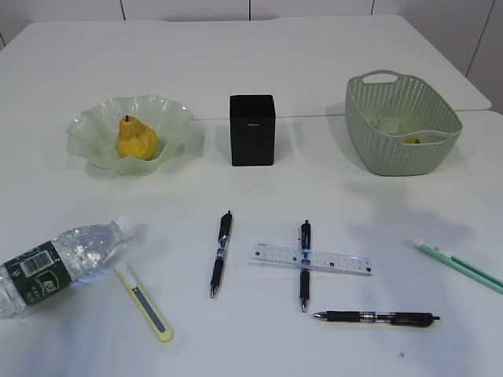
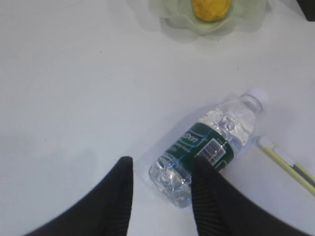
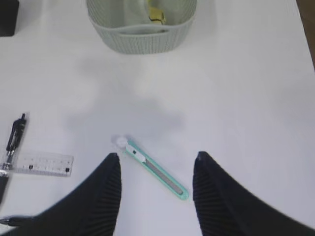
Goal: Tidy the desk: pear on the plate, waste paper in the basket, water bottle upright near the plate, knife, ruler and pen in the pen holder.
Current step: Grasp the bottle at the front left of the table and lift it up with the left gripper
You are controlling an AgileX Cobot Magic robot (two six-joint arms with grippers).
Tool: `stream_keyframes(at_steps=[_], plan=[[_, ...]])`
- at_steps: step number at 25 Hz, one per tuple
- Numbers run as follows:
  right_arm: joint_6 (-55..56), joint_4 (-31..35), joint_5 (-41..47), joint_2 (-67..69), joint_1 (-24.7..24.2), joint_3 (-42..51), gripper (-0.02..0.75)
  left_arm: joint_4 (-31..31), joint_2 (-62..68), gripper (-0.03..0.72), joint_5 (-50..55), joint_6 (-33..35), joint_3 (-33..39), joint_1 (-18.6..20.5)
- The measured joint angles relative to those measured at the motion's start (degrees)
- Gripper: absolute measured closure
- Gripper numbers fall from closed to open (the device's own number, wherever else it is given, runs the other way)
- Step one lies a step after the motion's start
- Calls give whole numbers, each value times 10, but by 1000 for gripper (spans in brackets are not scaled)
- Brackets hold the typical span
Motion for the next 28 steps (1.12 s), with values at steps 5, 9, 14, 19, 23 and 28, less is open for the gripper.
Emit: stream_keyframes(at_steps=[5, 9, 14, 19, 23, 28], plan=[[-1, -1, -20, -44, 0, 80, 351, -2, 0, 413, 52, 0, 0, 0], [0, 3, -8, -71, 0, 135, 351, 1, -1, 413, 64, 0, 0, 0], [0, 5, 13, -75, 0, 157, 351, 1, -1, 413, 82, 0, -24, -13], [0, 1, 41, -76, 0, 157, 351, 3, -1, 413, 115, 0, -47, -14], [18, -2, 48, -76, 0, 157, 305, 3, -3, 413, 127, 0, -47, -14], [33, -9, 48, -76, 0, 157, 146, 5, -3, 413, 127, 0, -47, -14]])
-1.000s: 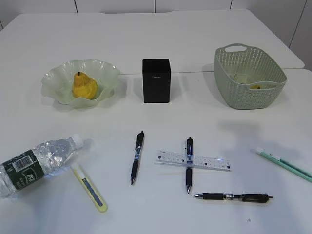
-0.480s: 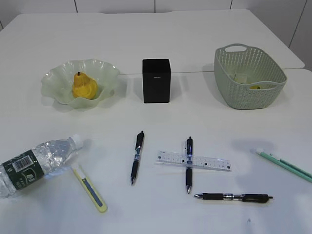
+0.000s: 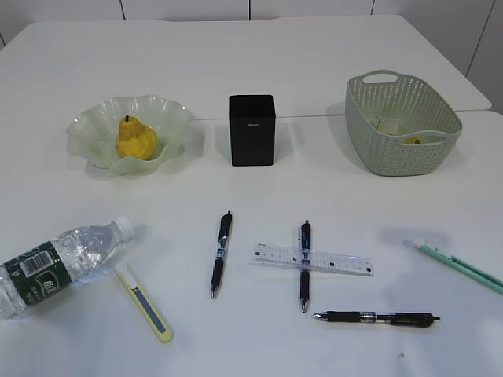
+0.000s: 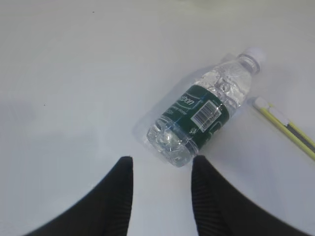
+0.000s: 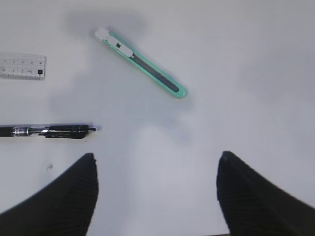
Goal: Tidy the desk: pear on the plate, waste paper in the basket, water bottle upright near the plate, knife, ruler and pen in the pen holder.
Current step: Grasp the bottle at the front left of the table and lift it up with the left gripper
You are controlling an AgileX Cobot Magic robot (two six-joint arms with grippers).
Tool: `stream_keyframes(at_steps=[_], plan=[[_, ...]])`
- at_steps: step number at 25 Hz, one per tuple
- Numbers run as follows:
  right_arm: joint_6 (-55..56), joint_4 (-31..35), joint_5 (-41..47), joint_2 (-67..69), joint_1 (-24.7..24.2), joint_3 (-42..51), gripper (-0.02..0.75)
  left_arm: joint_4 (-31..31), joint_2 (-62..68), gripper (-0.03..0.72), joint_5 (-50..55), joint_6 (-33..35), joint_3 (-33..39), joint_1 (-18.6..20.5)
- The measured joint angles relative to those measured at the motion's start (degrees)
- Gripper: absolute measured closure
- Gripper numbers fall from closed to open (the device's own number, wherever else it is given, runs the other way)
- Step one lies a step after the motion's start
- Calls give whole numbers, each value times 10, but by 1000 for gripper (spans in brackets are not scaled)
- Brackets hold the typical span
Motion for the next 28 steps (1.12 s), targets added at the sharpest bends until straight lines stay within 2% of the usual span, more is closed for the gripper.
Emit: stream_keyframes(at_steps=[3, 9, 22, 28], plan=[[0, -6, 0, 0, 0, 0, 131, 4, 0, 413, 0, 0, 0, 0], [0, -9, 1, 0, 0, 0, 176, 20, 0, 413, 0, 0, 0, 0], [1, -9, 1, 0, 0, 0, 185, 23, 0, 413, 52, 26, 0, 0], [1, -10, 1, 0, 0, 0, 185, 23, 0, 413, 99, 26, -36, 0]])
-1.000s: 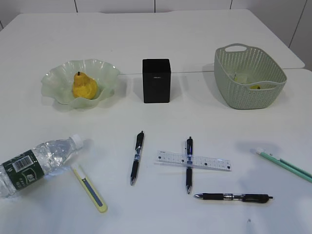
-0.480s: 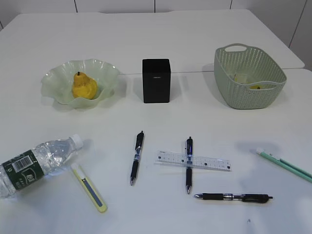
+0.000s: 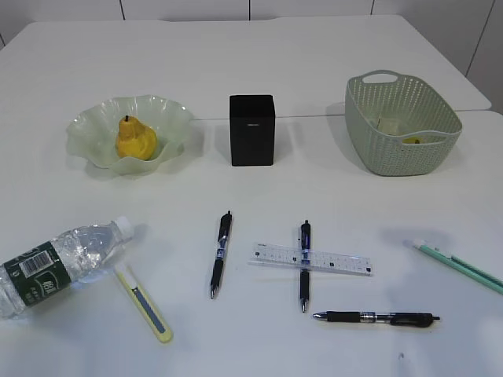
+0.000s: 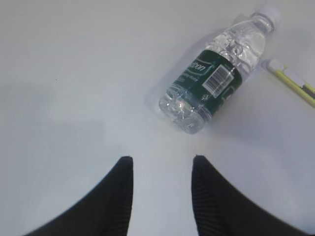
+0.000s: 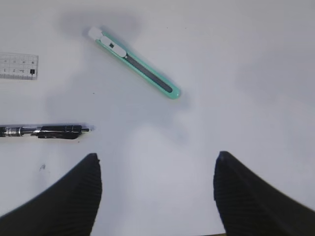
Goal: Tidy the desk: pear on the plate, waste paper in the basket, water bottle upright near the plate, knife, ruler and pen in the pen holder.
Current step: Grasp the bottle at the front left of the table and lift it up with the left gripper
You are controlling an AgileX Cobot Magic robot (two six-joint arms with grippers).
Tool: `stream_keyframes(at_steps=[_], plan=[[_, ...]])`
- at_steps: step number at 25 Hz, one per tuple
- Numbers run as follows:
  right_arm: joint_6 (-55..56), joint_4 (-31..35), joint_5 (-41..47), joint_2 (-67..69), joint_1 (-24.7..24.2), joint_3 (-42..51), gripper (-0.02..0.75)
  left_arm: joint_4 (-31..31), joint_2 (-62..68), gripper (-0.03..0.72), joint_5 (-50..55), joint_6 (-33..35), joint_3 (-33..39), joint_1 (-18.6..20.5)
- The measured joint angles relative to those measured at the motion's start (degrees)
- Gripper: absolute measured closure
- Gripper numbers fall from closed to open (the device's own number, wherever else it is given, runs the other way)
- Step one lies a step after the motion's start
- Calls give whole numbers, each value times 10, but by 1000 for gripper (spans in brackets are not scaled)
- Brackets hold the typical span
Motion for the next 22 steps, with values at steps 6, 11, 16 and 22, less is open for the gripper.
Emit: stream_keyframes(at_steps=[6, 11, 16, 22], plan=[[0, 0, 0, 0, 0, 0, 185, 1, 18, 413, 47, 2, -57, 0], [0, 0, 0, 0, 0, 0, 186, 0, 86, 406, 98, 49, -102, 0], [0, 0, -2, 0, 0, 0, 186, 0, 161, 290, 109, 75, -165, 0], [0, -1, -7, 0, 0, 0, 186, -3, 265, 150, 118, 99, -244, 0]])
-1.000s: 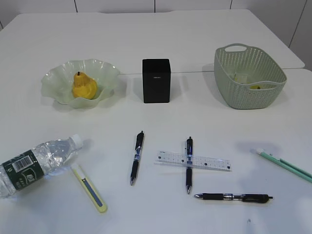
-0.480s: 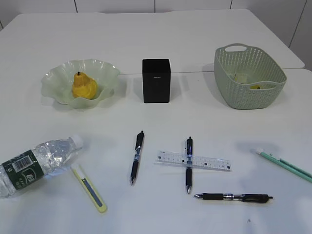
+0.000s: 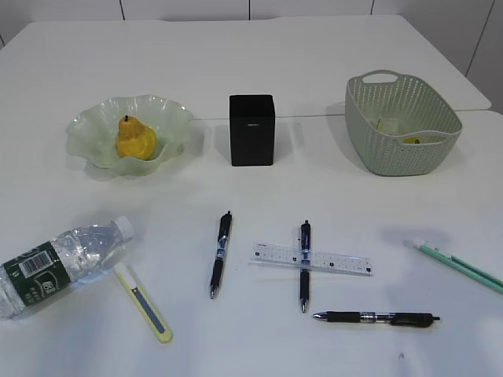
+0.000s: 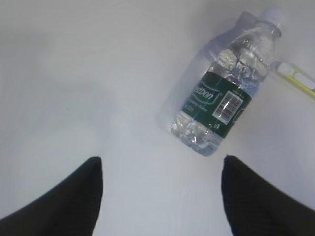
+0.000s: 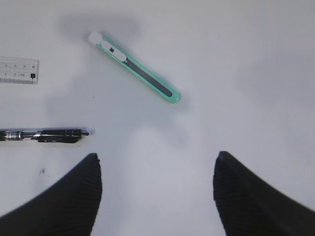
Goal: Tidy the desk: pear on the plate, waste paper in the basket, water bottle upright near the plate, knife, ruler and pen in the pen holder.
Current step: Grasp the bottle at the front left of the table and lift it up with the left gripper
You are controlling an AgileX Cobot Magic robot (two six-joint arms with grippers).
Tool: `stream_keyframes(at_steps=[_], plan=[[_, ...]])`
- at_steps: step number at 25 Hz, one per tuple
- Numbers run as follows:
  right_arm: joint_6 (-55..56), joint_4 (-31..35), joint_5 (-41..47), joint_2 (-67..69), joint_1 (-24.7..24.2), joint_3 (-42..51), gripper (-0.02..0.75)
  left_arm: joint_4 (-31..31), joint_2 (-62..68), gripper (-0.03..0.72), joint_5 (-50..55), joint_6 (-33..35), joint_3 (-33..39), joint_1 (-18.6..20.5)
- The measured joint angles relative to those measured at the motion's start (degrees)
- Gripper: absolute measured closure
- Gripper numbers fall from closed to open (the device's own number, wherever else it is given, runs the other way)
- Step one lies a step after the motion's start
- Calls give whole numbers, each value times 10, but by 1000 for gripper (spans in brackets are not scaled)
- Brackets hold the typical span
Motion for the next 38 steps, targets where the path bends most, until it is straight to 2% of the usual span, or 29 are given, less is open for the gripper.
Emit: stream_keyframes(at_steps=[5, 14, 18, 28, 34, 38], plan=[[0, -1, -2, 0, 0, 0, 186, -15, 81, 139, 11, 60, -48, -12], [0, -2, -2, 0, 0, 0, 186, 4, 185, 139, 37, 109, -124, -80], [0, -2, -2, 0, 0, 0, 186, 4, 226, 139, 41, 134, -151, -97], [0, -2, 2, 0, 0, 0, 186, -2, 267, 153, 68, 141, -169, -99], [0, -2, 3, 0, 0, 0, 186, -49, 267, 201, 66, 141, -169, -99], [0, -2, 3, 0, 0, 0, 186, -53, 267, 188, 66, 148, -169, -99]])
